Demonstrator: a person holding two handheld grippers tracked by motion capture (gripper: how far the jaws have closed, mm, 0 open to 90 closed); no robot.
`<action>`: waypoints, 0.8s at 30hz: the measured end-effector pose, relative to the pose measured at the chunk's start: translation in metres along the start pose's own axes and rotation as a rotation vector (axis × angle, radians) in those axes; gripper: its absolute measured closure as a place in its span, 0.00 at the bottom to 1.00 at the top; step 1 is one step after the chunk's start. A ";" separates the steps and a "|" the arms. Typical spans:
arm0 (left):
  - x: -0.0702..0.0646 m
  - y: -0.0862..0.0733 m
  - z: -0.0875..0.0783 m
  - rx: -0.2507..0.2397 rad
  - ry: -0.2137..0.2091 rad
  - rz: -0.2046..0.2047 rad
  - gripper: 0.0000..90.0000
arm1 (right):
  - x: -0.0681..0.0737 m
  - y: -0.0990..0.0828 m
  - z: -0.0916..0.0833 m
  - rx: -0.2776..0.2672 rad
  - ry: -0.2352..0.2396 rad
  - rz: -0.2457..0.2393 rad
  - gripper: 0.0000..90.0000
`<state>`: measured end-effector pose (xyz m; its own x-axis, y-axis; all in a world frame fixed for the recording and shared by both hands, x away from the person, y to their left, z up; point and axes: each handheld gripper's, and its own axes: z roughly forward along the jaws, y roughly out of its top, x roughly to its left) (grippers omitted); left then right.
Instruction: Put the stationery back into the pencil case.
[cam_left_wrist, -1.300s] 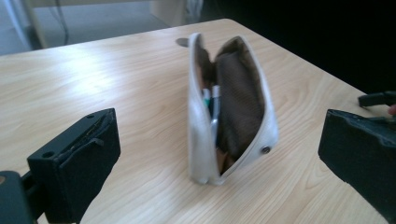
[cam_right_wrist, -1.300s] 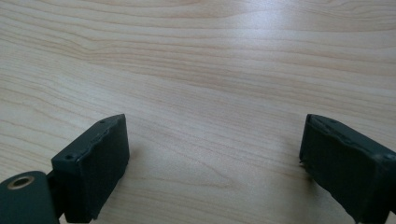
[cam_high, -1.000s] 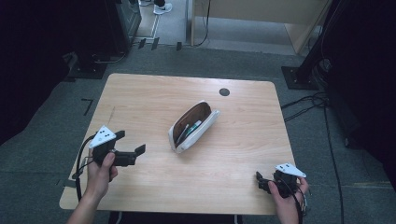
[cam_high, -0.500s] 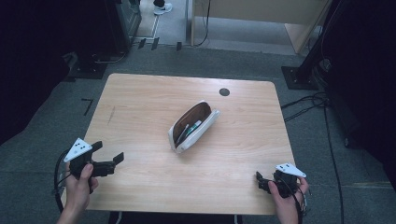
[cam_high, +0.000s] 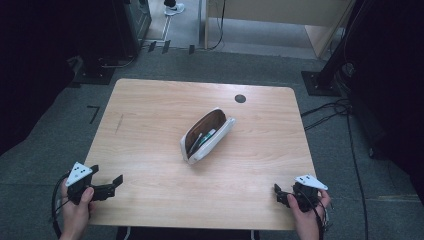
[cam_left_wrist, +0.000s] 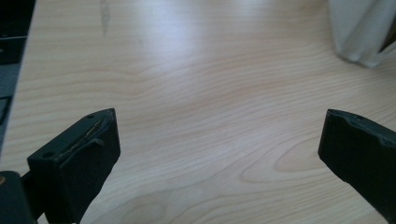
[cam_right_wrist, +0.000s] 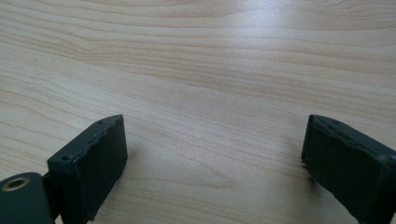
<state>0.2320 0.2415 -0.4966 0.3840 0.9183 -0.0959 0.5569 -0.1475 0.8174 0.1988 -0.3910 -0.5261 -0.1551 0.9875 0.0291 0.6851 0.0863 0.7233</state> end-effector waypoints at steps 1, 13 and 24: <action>0.000 -0.003 0.001 0.006 0.023 0.010 0.00 | 0.000 0.000 0.000 0.000 0.000 0.001 0.07; -0.003 -0.015 0.012 0.103 0.125 0.062 0.00 | 0.000 0.000 0.000 0.000 0.000 0.000 0.07; -0.008 -0.014 0.020 0.188 0.137 0.093 0.00 | 0.000 0.000 0.000 0.003 -0.008 0.009 0.06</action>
<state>0.2352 0.2288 -0.5186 0.3436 0.9370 0.0630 0.6563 -0.2876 0.6975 0.1989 -0.3911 -0.5262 -0.1432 0.9893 0.0297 0.6883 0.0780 0.7213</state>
